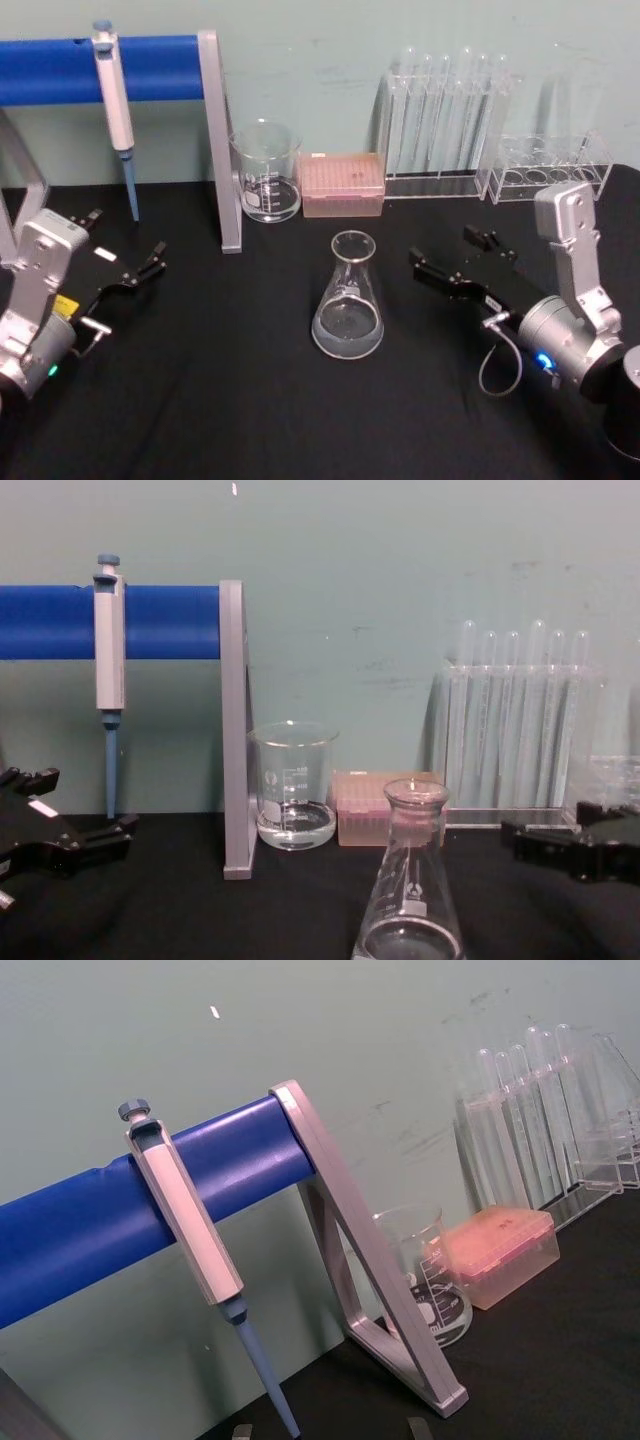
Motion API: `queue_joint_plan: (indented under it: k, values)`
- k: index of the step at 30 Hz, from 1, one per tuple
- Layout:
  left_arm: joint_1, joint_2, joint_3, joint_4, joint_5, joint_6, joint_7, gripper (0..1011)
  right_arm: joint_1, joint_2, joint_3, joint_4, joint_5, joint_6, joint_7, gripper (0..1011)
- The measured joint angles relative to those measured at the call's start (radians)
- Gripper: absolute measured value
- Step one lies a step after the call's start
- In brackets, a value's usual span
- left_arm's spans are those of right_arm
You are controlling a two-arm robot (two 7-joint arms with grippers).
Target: Grasp the erlenmeyer flask with one hand, shake it three times, then place it back.
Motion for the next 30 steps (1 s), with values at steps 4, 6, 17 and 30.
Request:
queue_joint_plan:
  k: [4,6,17,30]
  values:
    - [0.000,0.000,0.000,0.000,0.000,0.000,0.000,1001,0.009,-0.015,-0.003,0.025,-0.013,0.002,0.001,1002]
    - [0.000,0.000,0.000,0.000,0.000,0.000,0.000,1001,0.012,-0.021,-0.004,0.037,-0.021,0.006,0.003,1003]
    - [0.000,0.000,0.000,0.000,0.000,0.000,0.000,1001,0.018,-0.043,-0.001,0.069,-0.049,0.018,0.019,1003]
    - [0.000,0.000,0.000,0.000,0.000,0.000,0.000,1001,0.013,-0.052,0.006,0.076,-0.071,0.021,0.025,1003]
